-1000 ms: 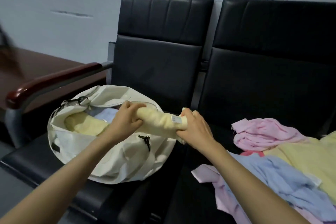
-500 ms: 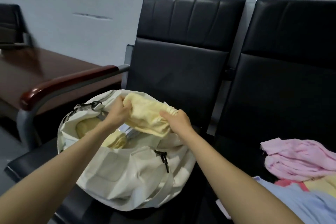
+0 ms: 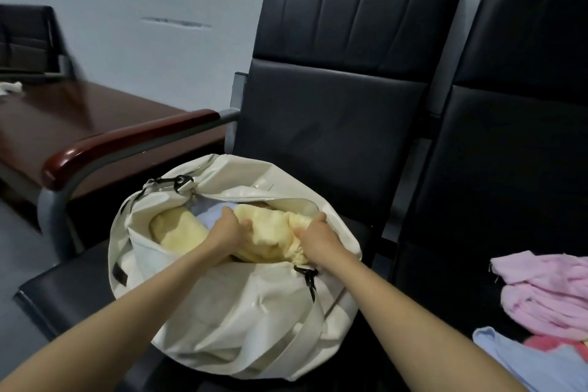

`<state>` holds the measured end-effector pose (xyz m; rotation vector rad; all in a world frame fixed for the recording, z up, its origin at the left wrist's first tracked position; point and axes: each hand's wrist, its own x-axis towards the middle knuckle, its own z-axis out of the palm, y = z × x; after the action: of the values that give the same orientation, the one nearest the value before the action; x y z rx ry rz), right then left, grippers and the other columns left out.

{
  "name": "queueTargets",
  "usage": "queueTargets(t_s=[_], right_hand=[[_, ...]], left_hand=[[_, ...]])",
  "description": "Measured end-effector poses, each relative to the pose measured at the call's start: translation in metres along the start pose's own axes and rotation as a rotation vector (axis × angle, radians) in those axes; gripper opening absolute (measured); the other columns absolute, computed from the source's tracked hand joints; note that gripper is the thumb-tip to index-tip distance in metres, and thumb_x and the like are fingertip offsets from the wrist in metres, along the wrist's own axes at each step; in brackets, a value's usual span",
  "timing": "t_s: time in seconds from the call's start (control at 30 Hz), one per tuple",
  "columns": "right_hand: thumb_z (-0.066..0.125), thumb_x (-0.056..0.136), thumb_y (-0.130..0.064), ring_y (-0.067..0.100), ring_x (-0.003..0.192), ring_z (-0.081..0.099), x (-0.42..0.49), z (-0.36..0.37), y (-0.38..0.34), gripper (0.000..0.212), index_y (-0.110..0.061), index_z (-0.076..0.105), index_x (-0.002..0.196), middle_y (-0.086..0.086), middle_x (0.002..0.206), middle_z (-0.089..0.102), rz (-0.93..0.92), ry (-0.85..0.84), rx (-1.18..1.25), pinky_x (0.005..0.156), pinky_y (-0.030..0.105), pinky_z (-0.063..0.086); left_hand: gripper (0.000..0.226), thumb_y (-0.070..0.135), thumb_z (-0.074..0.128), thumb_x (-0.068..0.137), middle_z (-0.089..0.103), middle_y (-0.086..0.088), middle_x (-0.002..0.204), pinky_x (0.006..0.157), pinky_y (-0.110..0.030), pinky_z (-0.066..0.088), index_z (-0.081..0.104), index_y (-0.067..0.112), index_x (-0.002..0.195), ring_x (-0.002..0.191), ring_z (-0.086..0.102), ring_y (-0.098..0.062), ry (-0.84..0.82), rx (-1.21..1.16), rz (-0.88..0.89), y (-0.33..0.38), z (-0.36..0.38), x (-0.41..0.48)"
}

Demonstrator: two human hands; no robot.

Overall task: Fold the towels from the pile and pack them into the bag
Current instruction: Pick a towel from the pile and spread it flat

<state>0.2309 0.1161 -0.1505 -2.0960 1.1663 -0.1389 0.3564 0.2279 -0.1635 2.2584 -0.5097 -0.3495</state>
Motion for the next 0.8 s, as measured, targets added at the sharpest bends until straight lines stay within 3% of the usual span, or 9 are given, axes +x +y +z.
queueTargets(t_s=[0.1, 0.23, 0.4, 0.47, 0.53, 0.57, 0.63, 0.7, 0.8], right_hand=[[0.045, 0.097, -0.043, 0.033, 0.125, 0.048, 0.008, -0.009, -0.003, 0.076, -0.008, 0.003, 0.151, 0.011, 0.141, 0.047, -0.020, 0.012, -0.069, 0.103, 0.045, 0.041], [0.040, 0.100, -0.039, 0.033, 0.121, 0.051, 0.005, -0.012, 0.003, 0.057, -0.002, 0.023, 0.140, 0.013, 0.135, 0.050, -0.081, 0.063, -0.218, 0.095, 0.040, 0.044], [0.041, 0.095, -0.028, 0.024, 0.097, 0.056, -0.005, -0.019, 0.006, 0.026, -0.011, 0.056, 0.105, 0.007, 0.113, 0.060, -0.124, -0.023, -0.449, 0.064, 0.025, 0.038], [0.040, 0.095, -0.025, 0.025, 0.105, 0.056, -0.011, -0.025, 0.001, 0.028, -0.011, 0.060, 0.108, 0.006, 0.114, 0.061, -0.168, 0.028, -0.556, 0.073, 0.028, 0.038], [0.040, 0.097, -0.024, 0.025, 0.107, 0.057, -0.014, -0.029, -0.002, 0.028, -0.011, 0.059, 0.112, 0.004, 0.114, 0.062, -0.201, 0.102, -0.674, 0.090, 0.035, 0.037], [0.039, 0.097, -0.023, 0.025, 0.105, 0.058, -0.013, -0.029, -0.001, 0.026, -0.012, 0.058, 0.110, 0.003, 0.112, 0.063, -0.210, 0.119, -0.763, 0.103, 0.046, 0.030], [0.041, 0.096, -0.017, 0.027, 0.105, 0.058, -0.011, -0.026, 0.003, 0.022, -0.011, 0.057, 0.110, 0.002, 0.108, 0.063, -0.181, 0.105, -0.883, 0.110, 0.063, 0.012], [0.042, 0.095, -0.011, 0.030, 0.112, 0.056, -0.001, -0.018, 0.009, 0.027, -0.007, 0.050, 0.120, 0.007, 0.118, 0.061, -0.121, 0.076, -0.791, 0.109, 0.061, 0.026], [0.039, 0.095, -0.007, 0.032, 0.118, 0.052, 0.016, -0.011, 0.015, 0.034, -0.004, 0.040, 0.130, 0.015, 0.130, 0.054, -0.096, 0.083, -0.598, 0.091, 0.040, 0.047]], left_hand=[[0.052, 0.021, 0.051, 0.098, 0.049, -0.027, 0.130, 0.077, -0.029, 0.034, 0.029, -0.006, 0.136, 0.118, 0.051, -0.039, -0.039, -0.017, -0.048, 0.002, 0.005, -0.002], [0.049, 0.020, 0.049, 0.099, 0.051, -0.025, 0.128, 0.076, -0.027, 0.033, 0.029, -0.006, 0.136, 0.117, 0.052, -0.037, -0.044, 0.030, 0.021, 0.014, 0.008, 0.001], [0.018, 0.021, 0.034, 0.104, 0.055, 0.002, 0.086, 0.079, -0.027, 0.034, 0.044, 0.006, 0.103, 0.104, 0.057, -0.027, -0.140, 0.037, 0.183, 0.029, 0.014, 0.010], [0.021, 0.025, 0.034, 0.103, 0.064, -0.007, 0.088, 0.083, -0.035, 0.042, 0.044, 0.006, 0.105, 0.097, 0.061, -0.030, -0.203, 0.122, 0.257, 0.030, 0.022, 0.010], [0.028, 0.024, 0.035, 0.102, 0.064, -0.019, 0.105, 0.084, -0.041, 0.044, 0.040, 0.002, 0.120, 0.100, 0.060, -0.034, -0.205, 0.254, 0.280, 0.028, 0.031, 0.010], [0.035, 0.021, 0.035, 0.101, 0.061, -0.020, 0.114, 0.085, -0.041, 0.044, 0.035, 0.000, 0.129, 0.104, 0.058, -0.034, -0.182, 0.326, 0.273, 0.027, 0.033, 0.011], [0.037, 0.013, 0.028, 0.101, 0.055, -0.020, 0.125, 0.087, -0.042, 0.043, 0.030, -0.002, 0.135, 0.111, 0.056, -0.035, -0.123, 0.424, 0.261, 0.027, 0.036, 0.010], [0.033, 0.008, 0.025, 0.100, 0.053, -0.018, 0.127, 0.089, -0.044, 0.043, 0.032, -0.002, 0.130, 0.112, 0.055, -0.035, -0.054, 0.519, 0.300, 0.024, 0.041, 0.008], [0.033, 0.008, 0.024, 0.099, 0.053, -0.016, 0.125, 0.089, -0.046, 0.042, 0.031, 0.000, 0.130, 0.112, 0.055, -0.036, 0.012, 0.547, 0.286, 0.021, 0.048, 0.008]])
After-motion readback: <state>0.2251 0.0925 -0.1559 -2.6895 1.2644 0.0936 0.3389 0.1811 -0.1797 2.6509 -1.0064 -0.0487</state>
